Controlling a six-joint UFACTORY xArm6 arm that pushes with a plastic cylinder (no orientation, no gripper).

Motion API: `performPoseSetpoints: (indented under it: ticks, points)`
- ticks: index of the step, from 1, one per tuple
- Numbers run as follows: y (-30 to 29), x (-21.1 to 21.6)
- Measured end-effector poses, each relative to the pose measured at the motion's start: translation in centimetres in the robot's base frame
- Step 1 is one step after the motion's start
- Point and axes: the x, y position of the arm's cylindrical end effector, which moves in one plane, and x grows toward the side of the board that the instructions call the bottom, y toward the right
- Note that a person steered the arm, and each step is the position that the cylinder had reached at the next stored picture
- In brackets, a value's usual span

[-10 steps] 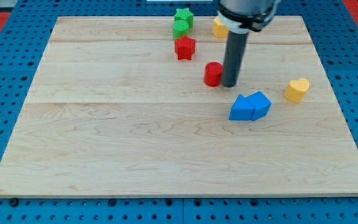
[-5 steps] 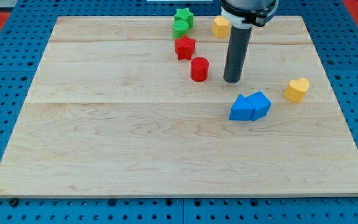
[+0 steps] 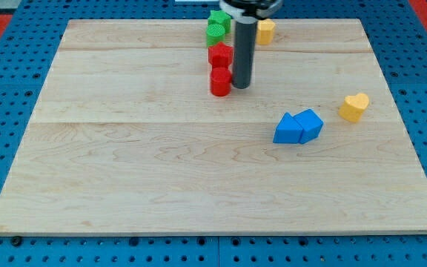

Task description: Place the red circle below the red star

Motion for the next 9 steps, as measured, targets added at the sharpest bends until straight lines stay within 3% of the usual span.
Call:
performPoseSetpoints:
  ticks: [2, 4, 9]
  points:
    - [-1.8, 3.0]
    - [-6.6, 2.7]
    - [-4.6, 1.1]
